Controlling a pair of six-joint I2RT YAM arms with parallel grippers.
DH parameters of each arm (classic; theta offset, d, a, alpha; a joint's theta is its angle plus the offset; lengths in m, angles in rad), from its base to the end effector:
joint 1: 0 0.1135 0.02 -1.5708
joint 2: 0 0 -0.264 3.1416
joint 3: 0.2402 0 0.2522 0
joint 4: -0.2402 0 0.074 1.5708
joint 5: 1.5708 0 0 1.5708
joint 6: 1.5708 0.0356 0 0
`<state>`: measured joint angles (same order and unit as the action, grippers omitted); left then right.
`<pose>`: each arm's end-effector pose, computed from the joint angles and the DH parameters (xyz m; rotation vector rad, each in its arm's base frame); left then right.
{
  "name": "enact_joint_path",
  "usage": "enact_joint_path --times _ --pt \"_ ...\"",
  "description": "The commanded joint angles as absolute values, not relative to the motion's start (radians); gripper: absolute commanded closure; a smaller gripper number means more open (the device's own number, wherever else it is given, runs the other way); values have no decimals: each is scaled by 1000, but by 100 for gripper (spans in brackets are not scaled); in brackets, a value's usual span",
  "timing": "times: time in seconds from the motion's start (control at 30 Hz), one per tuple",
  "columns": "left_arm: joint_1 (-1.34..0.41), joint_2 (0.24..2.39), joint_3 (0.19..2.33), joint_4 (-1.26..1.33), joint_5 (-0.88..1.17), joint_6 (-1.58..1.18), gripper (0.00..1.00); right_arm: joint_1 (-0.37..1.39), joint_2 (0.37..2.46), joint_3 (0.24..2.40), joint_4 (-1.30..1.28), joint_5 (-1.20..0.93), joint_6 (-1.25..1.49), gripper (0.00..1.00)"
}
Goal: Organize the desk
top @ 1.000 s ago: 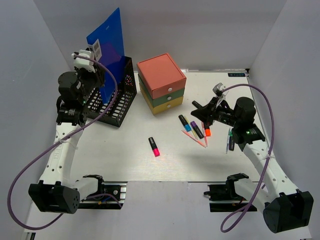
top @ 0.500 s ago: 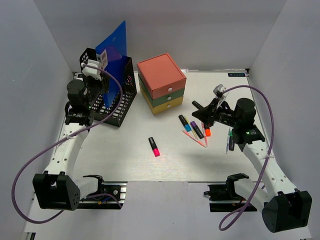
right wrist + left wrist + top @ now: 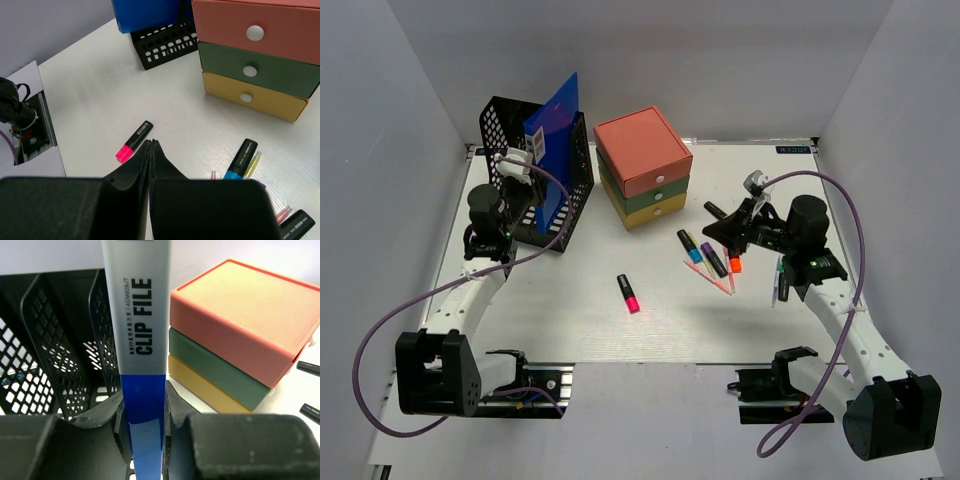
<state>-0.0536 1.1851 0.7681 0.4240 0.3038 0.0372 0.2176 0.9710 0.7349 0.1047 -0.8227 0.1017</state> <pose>0.2759 -0.0255 0.3145 0.3093 1.5388 -0.2503 0.2097 0.0731 0.3196 -0.7177 1.5935 0.9305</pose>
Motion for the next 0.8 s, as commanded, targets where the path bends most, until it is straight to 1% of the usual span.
enact_joint_path --times 0.0,0.27,0.43,0.77 --pt "-42 1192 746 563 330 12 100 210 974 723 153 -861 90 100" --pt "-32 1163 646 712 281 12 100 204 980 715 166 -880 92 100" --pt "-12 1175 629 764 299 12 100 207 980 710 169 -882 94 100" --pt "9 1226 591 893 331 -78 100 201 986 701 179 -890 94 100"
